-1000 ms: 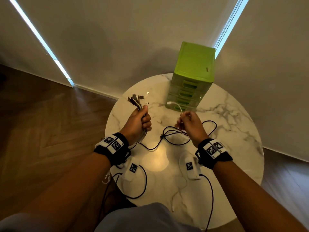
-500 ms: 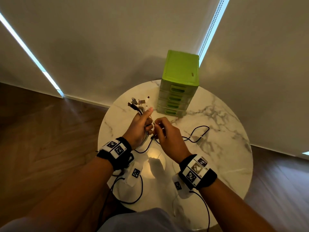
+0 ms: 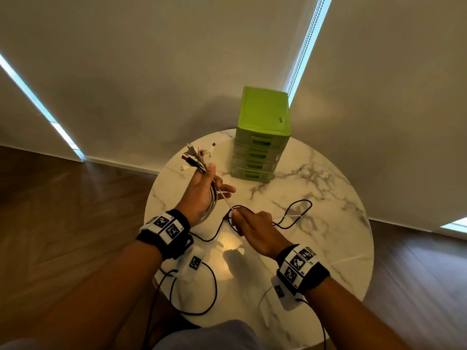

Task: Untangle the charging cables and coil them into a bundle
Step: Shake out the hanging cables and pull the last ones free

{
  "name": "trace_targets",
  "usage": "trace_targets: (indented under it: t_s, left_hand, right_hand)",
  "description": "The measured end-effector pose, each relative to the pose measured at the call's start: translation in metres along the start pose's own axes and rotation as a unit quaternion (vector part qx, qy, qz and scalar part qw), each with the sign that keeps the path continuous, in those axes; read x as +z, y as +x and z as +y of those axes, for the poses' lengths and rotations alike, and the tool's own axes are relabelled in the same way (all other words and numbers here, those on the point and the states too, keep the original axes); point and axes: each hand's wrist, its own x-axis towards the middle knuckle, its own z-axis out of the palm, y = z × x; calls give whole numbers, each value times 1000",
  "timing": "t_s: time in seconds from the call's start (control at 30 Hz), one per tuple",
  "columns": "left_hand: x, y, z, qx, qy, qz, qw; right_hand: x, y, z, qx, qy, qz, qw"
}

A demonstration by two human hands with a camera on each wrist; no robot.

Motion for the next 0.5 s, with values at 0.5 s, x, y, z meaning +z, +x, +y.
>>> trace_targets:
  t_s: [0.5]
  left_hand:
    - [-14,6,53,91,3,-33,995]
  right_hand:
    - [-35,1,75,219,-200,-5,955]
